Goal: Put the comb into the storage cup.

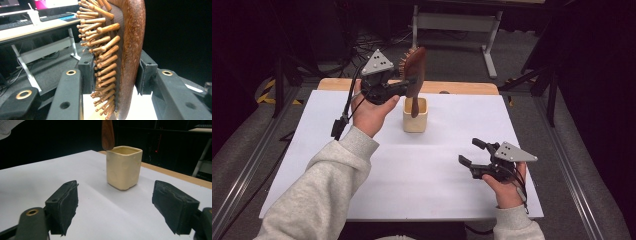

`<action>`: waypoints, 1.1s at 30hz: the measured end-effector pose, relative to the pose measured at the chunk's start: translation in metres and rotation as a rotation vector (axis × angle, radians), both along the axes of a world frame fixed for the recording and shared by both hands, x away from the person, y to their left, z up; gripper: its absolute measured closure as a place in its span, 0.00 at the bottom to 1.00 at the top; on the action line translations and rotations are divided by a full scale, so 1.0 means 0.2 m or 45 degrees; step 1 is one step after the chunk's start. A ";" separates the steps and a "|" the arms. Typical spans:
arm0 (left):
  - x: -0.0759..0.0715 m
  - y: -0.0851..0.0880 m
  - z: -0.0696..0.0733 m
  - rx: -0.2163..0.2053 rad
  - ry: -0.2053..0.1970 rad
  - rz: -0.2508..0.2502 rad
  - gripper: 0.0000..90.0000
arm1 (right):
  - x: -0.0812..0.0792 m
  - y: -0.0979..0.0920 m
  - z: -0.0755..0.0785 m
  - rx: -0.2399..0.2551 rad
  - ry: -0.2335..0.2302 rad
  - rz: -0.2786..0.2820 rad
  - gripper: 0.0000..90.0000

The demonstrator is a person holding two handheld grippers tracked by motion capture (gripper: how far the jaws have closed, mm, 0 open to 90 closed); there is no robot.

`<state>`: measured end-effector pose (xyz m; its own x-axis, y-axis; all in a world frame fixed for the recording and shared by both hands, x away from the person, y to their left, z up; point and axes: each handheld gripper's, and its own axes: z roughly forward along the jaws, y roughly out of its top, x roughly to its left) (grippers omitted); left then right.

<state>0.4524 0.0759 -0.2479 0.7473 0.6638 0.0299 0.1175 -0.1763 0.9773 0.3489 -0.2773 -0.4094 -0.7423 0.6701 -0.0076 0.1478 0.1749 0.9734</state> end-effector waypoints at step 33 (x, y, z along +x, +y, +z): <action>0.19 -0.02 -0.08 -0.037 0.026 0.107 0.65 | 0.00 0.01 -0.01 -0.007 0.014 0.013 0.24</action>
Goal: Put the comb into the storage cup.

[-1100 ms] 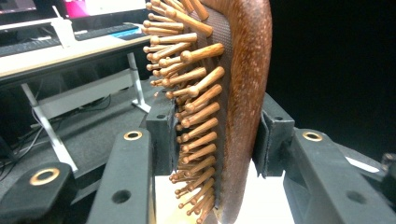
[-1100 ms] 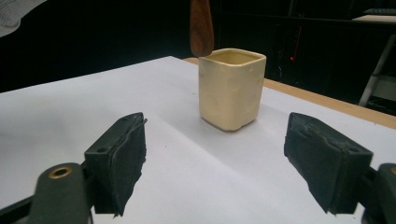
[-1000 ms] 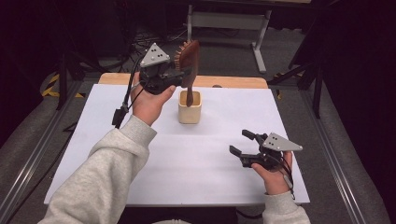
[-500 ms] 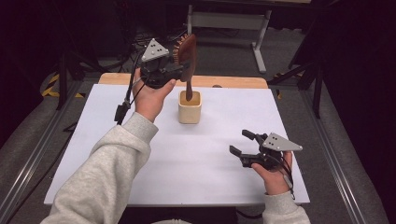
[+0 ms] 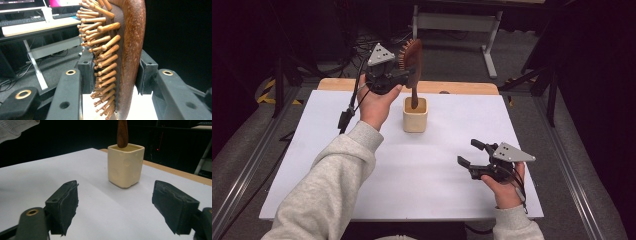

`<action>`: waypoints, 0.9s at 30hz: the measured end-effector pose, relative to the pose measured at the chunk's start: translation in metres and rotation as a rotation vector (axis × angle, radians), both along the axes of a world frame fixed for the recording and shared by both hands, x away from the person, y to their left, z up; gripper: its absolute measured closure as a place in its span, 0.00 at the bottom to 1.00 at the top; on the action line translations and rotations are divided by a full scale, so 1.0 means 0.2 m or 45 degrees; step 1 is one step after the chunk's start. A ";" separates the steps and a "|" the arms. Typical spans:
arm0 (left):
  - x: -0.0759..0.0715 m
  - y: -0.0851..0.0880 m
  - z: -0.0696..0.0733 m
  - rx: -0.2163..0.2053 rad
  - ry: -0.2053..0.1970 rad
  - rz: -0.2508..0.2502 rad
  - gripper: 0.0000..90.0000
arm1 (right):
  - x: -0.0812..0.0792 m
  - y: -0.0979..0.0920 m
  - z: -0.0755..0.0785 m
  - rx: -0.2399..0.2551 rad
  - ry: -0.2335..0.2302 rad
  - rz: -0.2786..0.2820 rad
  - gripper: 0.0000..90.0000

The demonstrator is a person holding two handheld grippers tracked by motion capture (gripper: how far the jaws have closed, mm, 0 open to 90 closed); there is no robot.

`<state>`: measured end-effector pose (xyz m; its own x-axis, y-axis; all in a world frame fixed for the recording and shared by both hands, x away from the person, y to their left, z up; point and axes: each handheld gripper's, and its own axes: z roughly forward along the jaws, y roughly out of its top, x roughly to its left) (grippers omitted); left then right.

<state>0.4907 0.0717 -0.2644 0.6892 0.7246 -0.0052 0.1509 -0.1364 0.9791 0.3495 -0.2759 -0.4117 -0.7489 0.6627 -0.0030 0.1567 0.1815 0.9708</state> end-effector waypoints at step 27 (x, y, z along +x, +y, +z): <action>0.10 -0.03 -0.20 0.034 0.142 -0.012 0.64 | 0.00 0.00 0.00 0.002 -0.005 0.002 0.24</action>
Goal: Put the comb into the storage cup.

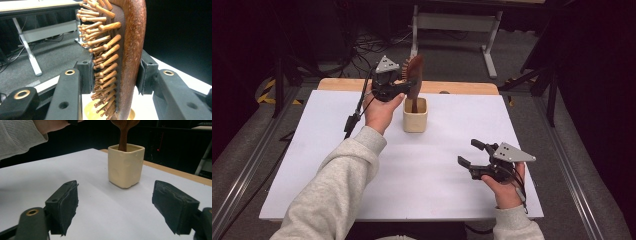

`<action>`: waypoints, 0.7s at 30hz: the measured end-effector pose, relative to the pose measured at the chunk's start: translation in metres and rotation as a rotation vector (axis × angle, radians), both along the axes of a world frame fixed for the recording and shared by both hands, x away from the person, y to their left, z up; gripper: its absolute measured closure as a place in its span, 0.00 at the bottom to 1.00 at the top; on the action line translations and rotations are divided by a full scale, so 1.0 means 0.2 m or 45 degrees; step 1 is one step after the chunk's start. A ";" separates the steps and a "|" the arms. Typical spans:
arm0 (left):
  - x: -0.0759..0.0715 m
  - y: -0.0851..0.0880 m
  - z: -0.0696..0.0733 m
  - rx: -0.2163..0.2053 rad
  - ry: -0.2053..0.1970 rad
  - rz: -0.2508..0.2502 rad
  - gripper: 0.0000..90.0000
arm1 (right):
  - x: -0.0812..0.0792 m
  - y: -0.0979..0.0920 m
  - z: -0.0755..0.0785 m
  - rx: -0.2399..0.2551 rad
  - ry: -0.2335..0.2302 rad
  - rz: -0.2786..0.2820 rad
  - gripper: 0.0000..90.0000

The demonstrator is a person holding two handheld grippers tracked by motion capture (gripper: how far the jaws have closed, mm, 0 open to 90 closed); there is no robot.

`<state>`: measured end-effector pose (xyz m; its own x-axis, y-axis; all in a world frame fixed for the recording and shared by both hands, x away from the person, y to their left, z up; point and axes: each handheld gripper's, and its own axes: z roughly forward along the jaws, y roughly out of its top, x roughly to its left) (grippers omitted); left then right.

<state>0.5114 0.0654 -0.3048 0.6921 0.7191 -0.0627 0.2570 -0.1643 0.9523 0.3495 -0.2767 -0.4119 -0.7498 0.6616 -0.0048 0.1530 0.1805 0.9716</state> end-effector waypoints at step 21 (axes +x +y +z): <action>0.03 -0.03 -0.09 0.101 0.061 -0.022 0.63 | 0.00 0.00 0.00 0.006 0.009 0.003 0.24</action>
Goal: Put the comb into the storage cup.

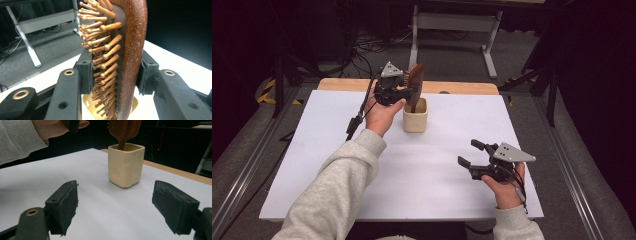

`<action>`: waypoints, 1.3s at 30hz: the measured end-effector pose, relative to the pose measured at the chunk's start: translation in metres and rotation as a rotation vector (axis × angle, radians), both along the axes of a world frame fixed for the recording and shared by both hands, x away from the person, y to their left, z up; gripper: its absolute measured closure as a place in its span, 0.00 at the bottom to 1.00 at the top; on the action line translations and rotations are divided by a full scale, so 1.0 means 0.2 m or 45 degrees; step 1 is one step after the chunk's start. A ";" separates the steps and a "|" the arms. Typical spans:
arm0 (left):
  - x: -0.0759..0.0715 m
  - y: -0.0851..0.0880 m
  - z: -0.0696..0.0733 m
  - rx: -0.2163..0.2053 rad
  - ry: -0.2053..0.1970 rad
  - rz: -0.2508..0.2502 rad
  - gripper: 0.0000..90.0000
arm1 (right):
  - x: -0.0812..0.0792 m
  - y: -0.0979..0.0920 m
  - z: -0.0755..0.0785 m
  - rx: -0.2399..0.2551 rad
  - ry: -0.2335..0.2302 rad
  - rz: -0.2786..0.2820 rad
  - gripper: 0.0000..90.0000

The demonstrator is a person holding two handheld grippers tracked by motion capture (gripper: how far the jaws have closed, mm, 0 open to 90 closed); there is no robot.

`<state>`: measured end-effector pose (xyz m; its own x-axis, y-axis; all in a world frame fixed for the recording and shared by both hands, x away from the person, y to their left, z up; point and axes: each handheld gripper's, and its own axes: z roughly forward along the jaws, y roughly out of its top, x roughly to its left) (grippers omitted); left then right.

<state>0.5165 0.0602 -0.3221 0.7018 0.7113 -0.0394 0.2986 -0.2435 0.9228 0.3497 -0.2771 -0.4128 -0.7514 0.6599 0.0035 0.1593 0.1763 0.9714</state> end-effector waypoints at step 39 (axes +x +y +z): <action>-0.13 0.11 0.08 0.067 -0.155 0.044 0.06 | 0.00 0.01 0.00 0.003 0.011 -0.002 0.24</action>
